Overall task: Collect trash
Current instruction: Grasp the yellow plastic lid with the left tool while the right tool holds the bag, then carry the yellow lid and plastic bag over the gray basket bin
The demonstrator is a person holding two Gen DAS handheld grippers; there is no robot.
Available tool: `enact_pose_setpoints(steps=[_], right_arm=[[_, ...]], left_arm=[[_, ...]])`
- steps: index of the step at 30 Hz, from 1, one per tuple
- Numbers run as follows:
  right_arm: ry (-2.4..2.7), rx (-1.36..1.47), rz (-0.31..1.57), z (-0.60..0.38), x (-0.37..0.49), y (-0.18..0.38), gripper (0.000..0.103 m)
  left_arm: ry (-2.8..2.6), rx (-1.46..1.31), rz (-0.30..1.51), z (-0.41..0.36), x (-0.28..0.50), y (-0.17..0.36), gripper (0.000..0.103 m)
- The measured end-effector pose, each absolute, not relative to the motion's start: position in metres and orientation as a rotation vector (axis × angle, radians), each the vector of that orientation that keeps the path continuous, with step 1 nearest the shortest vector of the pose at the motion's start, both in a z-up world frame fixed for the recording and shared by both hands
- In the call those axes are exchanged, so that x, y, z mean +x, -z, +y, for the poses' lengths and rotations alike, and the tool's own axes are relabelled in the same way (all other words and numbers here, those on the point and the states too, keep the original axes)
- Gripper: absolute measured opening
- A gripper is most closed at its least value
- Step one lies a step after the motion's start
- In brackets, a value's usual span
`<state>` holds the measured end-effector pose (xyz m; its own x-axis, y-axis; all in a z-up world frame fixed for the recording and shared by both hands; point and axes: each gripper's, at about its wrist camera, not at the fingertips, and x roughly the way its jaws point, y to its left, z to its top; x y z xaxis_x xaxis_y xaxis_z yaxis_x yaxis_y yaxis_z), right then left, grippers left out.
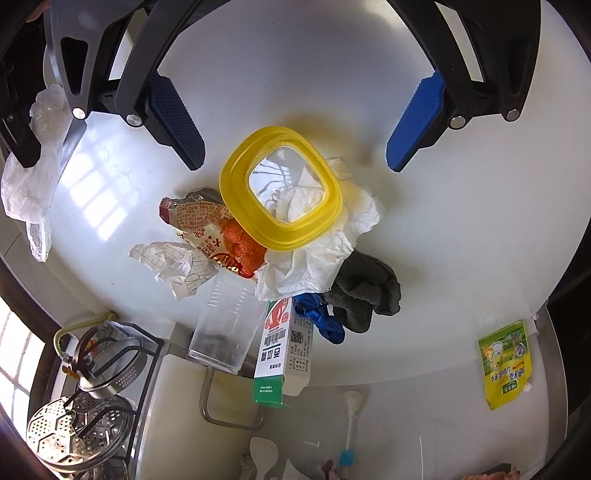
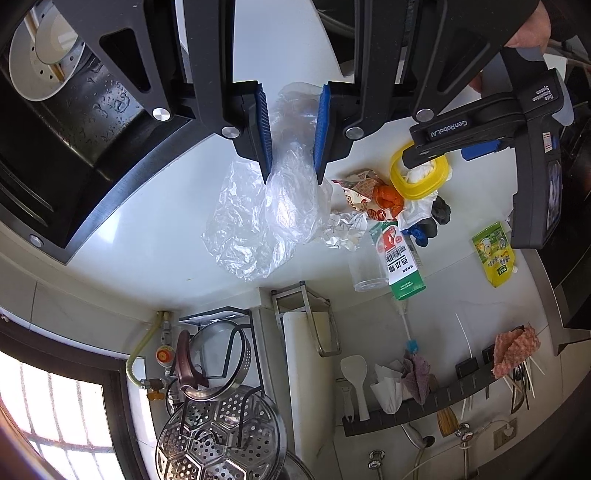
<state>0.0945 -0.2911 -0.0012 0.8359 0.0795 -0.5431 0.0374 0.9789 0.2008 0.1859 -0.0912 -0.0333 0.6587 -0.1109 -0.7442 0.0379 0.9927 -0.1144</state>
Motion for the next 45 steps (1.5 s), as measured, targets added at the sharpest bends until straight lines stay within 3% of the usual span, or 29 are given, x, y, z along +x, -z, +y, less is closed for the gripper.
enact_pose_setpoints(steps=[17,18,20,22,45], right_arm=[[-0.106,0.337,0.519,-0.311,0.08,0.002,0.021],[-0.107,0.34,0.519,-0.311,0.08,0.002,0.021],[-0.108,0.351,0.52,-0.313,0.08,0.002,0.021],[-0.107,0.36,0.518,-0.314,0.079,0.003,0.021],[-0.122,0.294,0.538,-0.298,0.034,0.007,0.021]], left_arm=[[-0.067,-0.086,0.879,-0.112,0.213,0.052,0.095],[-0.075,-0.082,0.874,-0.112,0.212,0.053,0.094],[-0.087,-0.07,0.856,-0.112,0.209,0.051,0.077],[-0.087,-0.072,0.849,-0.111,0.207,0.051,0.072],[0.028,0.025,0.74,-0.063,0.097,-0.001,0.071]])
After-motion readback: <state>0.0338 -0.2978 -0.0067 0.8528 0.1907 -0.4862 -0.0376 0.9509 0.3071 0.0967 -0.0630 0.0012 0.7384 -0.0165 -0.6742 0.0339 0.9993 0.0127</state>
